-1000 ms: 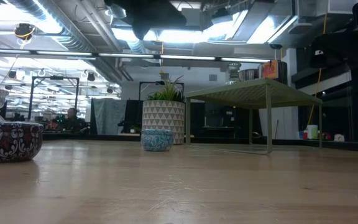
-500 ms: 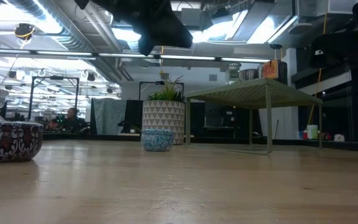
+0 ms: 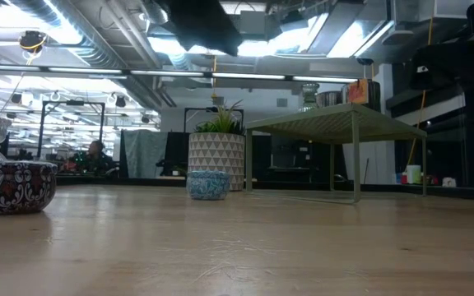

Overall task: Pick & Place candle stick holders
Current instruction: Align the transparent glass candle holder with the other green glass candle holder on the shelf

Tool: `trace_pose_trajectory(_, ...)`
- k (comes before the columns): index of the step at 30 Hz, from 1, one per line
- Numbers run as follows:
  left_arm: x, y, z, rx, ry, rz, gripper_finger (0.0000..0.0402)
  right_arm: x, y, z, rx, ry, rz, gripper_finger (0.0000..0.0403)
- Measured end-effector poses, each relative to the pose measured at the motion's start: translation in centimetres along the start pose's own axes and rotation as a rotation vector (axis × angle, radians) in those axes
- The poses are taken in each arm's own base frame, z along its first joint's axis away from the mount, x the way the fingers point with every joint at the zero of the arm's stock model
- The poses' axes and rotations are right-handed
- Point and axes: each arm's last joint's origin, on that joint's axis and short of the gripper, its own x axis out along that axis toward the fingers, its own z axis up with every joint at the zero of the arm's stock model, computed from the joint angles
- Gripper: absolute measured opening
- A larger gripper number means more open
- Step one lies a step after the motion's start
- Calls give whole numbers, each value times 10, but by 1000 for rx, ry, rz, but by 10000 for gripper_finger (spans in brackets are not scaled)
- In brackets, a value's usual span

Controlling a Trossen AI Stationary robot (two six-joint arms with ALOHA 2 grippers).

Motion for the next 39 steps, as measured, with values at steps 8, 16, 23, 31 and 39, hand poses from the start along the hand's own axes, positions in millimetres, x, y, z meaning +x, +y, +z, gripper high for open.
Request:
trace_pose_trajectory(8, -33, -37, -5, -102, 228, -51, 129, 0, 0, 0, 0, 0, 0, 43)
trace_pose_trajectory(16, -73, -64, -21, -247, 467, 13, 109, 0, 0, 0, 0, 0, 0, 43)
trace_pose_trajectory(23, -90, -71, -39, -283, 599, 108, 98, 0, 0, 0, 0, 0, 0, 43)
trace_pose_trajectory(31, -92, -73, -41, -324, 608, 121, 99, 0, 0, 0, 0, 0, 0, 44)
trace_pose_trajectory(39, -92, -72, -56, -415, 738, 163, 93, 0, 0, 0, 0, 0, 0, 44)
